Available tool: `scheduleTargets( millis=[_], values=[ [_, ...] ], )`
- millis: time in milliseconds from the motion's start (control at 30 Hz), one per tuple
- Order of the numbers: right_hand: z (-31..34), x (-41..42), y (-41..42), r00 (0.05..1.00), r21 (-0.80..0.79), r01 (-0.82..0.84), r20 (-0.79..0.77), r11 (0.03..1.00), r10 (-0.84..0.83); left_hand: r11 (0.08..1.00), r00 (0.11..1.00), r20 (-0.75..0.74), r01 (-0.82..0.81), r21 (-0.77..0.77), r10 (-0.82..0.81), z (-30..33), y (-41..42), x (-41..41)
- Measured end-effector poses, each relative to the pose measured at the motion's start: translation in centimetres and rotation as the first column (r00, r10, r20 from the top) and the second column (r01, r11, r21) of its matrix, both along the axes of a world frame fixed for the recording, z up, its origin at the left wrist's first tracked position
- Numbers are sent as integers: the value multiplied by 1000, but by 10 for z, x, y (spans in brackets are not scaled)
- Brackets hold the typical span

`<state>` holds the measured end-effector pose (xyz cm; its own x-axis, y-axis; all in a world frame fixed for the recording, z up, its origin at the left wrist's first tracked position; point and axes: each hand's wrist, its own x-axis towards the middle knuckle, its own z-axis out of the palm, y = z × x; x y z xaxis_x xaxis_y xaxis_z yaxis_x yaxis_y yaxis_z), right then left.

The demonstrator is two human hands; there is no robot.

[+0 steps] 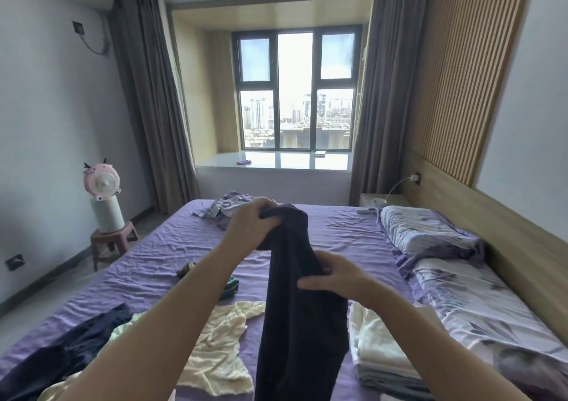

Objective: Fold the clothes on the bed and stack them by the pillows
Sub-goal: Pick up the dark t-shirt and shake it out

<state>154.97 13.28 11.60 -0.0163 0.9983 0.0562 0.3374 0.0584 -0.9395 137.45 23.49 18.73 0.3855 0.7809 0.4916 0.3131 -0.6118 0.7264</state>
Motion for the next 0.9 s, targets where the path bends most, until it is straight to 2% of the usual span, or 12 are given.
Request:
scheduleTargets(
  millis=[67, 100, 167, 267, 333, 467, 533, 633, 800, 900],
  values=[
    [-16, 2, -2, 956, -42, 62, 289, 997, -47, 994, 995, 72, -55, -98, 62, 4, 7, -4],
    [-21, 4, -4, 934, -44, 98, 349, 994, -76, 988, 991, 93, -81, -133, 94, 6, 11, -7],
    [-23, 12, -9, 931, -28, 176, 328, 984, -157, 977, 984, 108, -125, -174, 145, 10, 20, -18],
    [-7, 21, -16, 937, 37, 316, 147, 948, -318, 969, 980, 124, -125, -215, 154, 9, 32, -43],
    [5, 22, -21, 905, 103, 401, 109, 910, -411, 975, 981, 143, -100, -199, 130, 4, 38, -62],
    [19, 8, -30, 825, 225, 495, 180, 839, -535, 988, 988, 131, -58, -142, 77, -6, 40, -97],
    [21, -5, -33, 780, 278, 498, 271, 821, -565, 990, 994, 87, -58, -128, 70, -11, 39, -111],
    [18, -29, -40, 672, 366, 518, 385, 773, -633, 997, 1000, 6, -29, -77, 29, -17, 38, -130],
    [6, -59, -68, 469, 474, 609, 432, 636, -771, 997, 987, -155, 40, 73, -28, -27, 24, -160],
    [-8, -71, -85, 441, 477, 588, 487, 653, -754, 987, 963, -266, 89, 131, -52, -42, 16, -174]
  ],
)
